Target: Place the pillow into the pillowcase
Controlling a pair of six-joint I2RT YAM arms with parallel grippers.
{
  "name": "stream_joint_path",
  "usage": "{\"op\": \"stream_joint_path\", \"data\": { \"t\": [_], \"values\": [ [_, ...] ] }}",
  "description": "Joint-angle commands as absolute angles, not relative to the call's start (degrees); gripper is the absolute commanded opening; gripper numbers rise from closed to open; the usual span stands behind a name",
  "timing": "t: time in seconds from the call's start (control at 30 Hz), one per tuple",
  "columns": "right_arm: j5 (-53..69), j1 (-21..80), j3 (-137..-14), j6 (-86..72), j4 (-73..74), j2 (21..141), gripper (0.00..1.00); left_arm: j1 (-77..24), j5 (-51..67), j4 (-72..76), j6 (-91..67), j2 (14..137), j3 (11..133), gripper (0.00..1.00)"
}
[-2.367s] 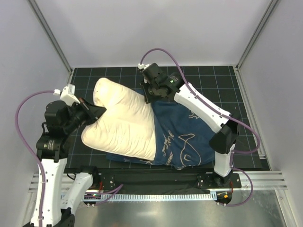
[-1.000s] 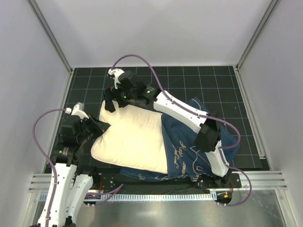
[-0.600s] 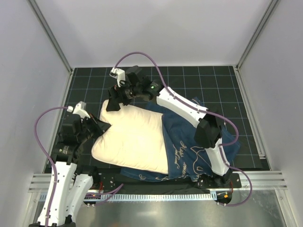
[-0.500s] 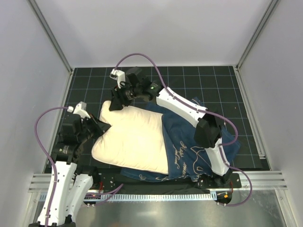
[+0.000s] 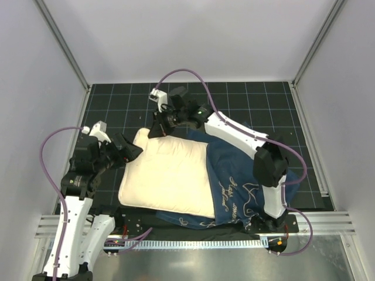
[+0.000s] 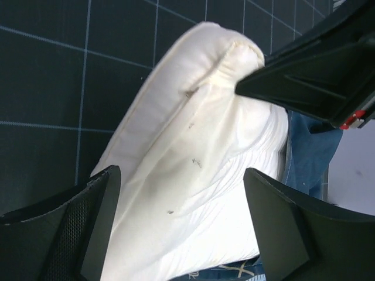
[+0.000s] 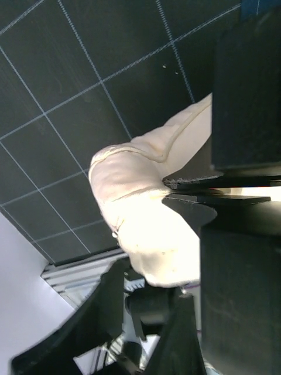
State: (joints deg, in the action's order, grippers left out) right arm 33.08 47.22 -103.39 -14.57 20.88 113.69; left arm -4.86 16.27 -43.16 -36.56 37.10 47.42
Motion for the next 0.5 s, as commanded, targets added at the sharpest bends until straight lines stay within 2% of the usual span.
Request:
{"op": "stream_joint_path", "data": {
  "t": [0.0,0.17,0.47],
  "values": [
    [39.1,44.6,-98.8,-17.0,13.3,103.4,0.04,-5.2,15.9,-42.6,-34.4,38.0,52.0,0.89],
    [47.0,39.8,-93.3,-18.4,10.5,96.3,0.04,-5.1,12.7,-45.2,-33.8,38.3,54.6,0.96],
    [50.3,35.1,-82.3,-17.3,6.7,84.9,0.04,-0.9,9.3,-47.9,-32.9,43.9,58.3,0.99]
  ]
}}
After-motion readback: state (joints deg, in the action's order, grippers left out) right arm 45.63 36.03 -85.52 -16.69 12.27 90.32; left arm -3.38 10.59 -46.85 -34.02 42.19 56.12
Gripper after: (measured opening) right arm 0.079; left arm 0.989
